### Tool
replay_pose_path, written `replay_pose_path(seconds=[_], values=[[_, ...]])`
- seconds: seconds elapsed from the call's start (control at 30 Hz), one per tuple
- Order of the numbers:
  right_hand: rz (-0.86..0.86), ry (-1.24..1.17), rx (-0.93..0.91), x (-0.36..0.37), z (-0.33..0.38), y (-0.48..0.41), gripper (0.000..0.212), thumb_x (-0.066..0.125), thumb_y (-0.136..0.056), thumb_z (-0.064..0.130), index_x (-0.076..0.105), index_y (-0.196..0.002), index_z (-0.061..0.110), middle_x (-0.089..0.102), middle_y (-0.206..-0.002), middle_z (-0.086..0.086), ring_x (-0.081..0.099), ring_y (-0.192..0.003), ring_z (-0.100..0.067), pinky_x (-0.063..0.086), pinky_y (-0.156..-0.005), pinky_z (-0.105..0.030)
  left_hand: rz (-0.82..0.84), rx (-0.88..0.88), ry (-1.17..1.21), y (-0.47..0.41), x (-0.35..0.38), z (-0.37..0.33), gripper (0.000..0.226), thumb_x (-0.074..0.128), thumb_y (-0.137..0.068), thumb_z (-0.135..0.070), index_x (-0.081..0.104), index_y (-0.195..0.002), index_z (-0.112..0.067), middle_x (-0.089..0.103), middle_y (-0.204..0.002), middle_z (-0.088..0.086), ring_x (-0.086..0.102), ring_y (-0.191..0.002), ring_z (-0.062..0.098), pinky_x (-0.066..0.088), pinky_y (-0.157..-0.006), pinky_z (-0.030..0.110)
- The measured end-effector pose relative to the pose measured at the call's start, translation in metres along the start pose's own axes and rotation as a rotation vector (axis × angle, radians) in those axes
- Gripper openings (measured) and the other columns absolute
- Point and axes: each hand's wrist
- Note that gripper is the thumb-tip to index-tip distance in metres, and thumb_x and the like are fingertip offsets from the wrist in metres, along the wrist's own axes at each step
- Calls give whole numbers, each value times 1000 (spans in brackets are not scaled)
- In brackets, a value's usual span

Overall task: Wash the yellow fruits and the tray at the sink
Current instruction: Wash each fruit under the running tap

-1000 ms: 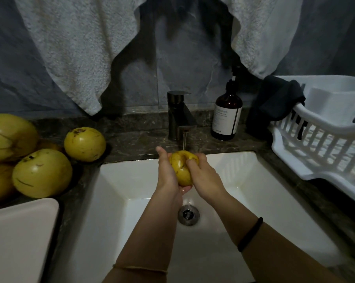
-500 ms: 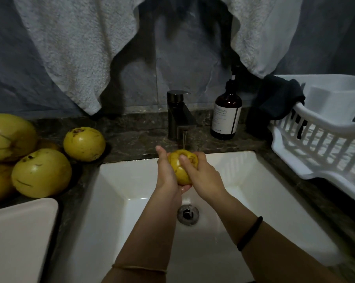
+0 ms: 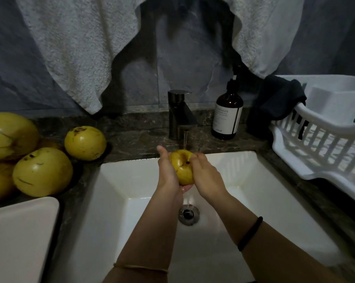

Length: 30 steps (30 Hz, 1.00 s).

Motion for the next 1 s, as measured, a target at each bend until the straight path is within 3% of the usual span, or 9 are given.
replay_pose_path(seconds=[0.17,0.33,0.43,0.53,0.63,0.83,1.0], values=[[-3,-34,24,3,-1,0,49,28,-100,49,31,-142,26,53,-135,-5,50,-121,-26,36,-104,-41,-1,-12,5,-2,0,0,68,28,-85,-76,55,-125,-28,64,-116,12,63,-104,31,48,-94,53],[-26,-47,50,1,0,-4,41,20,-103,35,39,-138,24,55,-131,-9,50,-117,-26,35,-97,-36,9,-12,31,0,0,-1,66,29,-87,-73,54,-124,-26,64,-116,13,62,-105,32,47,-94,53],[-39,-43,42,2,-2,-6,40,19,-103,30,44,-134,24,56,-128,-6,51,-112,-23,41,-99,-42,19,-18,40,-1,1,-1,67,28,-86,-74,54,-126,-27,64,-117,12,62,-105,32,47,-94,54],[-48,-94,45,2,-3,-5,42,25,-101,42,45,-135,27,57,-128,-4,52,-113,-23,42,-100,-44,17,-16,31,-2,0,0,67,28,-86,-75,55,-124,-27,64,-117,12,62,-105,32,47,-94,54],[-34,-79,38,1,-2,-3,47,27,-100,50,42,-138,27,57,-129,-4,52,-117,-25,37,-101,-39,17,-8,15,-4,-1,1,68,28,-85,-76,55,-126,-28,65,-116,11,63,-104,31,47,-95,54],[-49,-27,27,1,-1,0,45,21,-104,40,36,-144,24,52,-137,-9,48,-124,-27,33,-100,-35,18,-8,-2,-3,0,1,67,28,-86,-74,53,-128,-28,63,-119,11,61,-107,31,45,-97,53],[-84,-3,65,2,-2,-2,45,25,-103,16,27,-148,14,37,-149,-10,41,-130,-28,35,-107,-39,15,-18,26,-4,-1,1,68,28,-85,-76,56,-124,-27,64,-116,13,62,-104,32,47,-95,54]])
Point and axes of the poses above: each hand's wrist, its own y-axis away from the middle knuckle, its own x-axis out of the palm, z = x × y
